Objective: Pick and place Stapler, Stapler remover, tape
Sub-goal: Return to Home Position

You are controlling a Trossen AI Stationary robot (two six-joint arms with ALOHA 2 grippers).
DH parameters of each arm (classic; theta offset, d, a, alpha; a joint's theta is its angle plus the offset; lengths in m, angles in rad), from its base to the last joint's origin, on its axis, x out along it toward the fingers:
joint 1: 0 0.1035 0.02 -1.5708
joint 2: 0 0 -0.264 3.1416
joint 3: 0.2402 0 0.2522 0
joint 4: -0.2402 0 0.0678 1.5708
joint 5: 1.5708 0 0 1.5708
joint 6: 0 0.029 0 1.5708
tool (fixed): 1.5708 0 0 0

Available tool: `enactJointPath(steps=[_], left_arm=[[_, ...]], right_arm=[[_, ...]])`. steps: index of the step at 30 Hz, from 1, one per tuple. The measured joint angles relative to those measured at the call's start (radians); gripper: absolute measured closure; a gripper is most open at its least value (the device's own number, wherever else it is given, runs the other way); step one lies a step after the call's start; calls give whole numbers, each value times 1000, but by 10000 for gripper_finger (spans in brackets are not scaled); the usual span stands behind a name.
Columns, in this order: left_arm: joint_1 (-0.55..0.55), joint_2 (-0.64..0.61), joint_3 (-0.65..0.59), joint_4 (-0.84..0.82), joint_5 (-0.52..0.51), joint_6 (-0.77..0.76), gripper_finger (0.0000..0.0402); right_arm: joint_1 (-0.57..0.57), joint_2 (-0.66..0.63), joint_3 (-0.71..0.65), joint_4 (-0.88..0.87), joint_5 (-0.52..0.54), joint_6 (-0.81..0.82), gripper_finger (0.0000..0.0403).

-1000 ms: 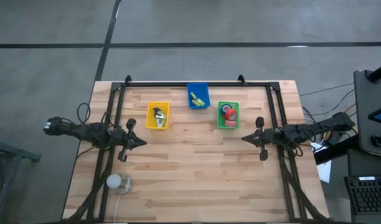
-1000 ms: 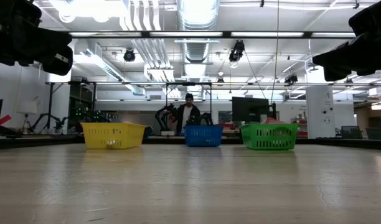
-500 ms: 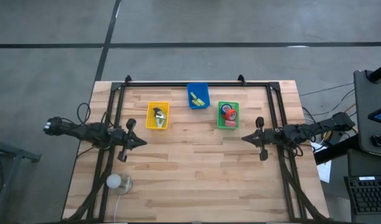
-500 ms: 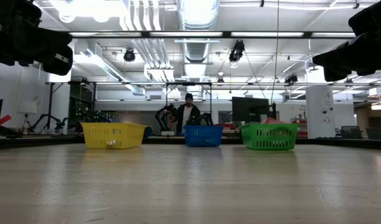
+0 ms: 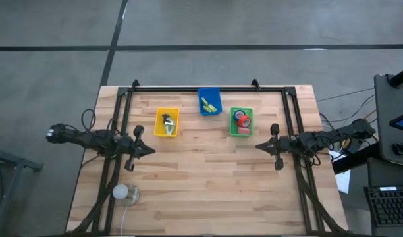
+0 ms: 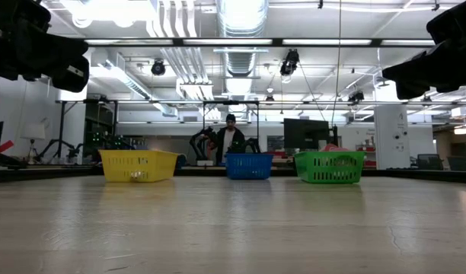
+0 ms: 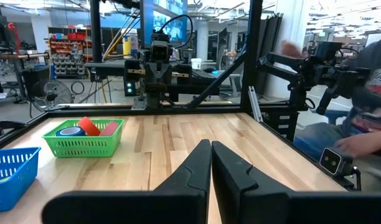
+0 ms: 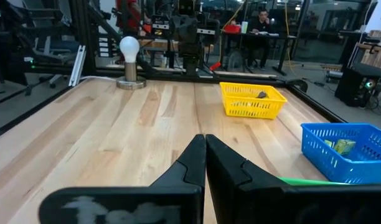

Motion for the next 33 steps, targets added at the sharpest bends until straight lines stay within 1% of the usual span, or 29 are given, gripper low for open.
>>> enactJointPath(steps=[33], left_arm=[[0,0,0,2,4,0,385]], right_arm=[[0,0,0,0,0,11,394]])
